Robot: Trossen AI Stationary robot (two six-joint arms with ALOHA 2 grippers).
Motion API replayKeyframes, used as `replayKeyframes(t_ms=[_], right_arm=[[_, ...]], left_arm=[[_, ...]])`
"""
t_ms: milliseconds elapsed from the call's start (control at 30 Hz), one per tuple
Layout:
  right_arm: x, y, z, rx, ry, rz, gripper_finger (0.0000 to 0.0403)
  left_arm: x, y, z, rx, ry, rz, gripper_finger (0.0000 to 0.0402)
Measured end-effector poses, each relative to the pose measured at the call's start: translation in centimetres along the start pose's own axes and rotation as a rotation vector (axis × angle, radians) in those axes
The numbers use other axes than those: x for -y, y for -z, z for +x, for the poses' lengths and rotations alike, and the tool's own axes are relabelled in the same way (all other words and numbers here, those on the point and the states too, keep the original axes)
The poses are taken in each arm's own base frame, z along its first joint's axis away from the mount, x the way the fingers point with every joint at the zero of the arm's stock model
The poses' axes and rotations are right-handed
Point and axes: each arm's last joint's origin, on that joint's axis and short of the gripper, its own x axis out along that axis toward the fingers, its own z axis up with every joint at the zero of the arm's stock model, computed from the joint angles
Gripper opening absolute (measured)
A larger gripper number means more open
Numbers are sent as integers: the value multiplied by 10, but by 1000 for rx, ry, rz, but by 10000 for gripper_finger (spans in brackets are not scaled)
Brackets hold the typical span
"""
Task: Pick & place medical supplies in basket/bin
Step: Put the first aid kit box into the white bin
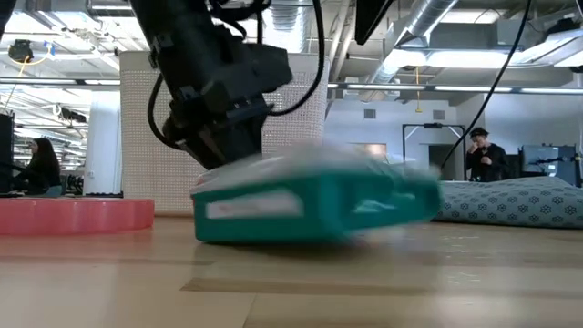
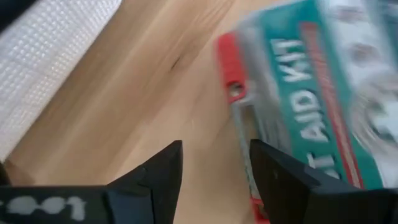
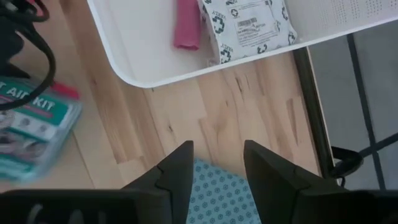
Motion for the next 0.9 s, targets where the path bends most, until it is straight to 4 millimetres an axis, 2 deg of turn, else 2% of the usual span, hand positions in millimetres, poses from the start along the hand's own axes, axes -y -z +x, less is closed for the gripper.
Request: replayKeyframes(t_ms=[167,267,367,567,767,900], right_arm=[[0,0,0,2,0,1,134],[0,0,0,2,0,1,133],[0,0,0,2,0,1,133],[0,0,0,2,0,1,134],[0,0,0,1,0,1,133],[0,0,0,1,0,0,134]], left_arm=[[-1,0,7,-14,-5,35,175],[0,-1,6,-9,10,90,159],[3,-3,6,-14,53,138,119],[8,-5,6,-4,117,201,13],[8,-4,3,0,124,213,3],[7,-6,-14,4,155,226,2]])
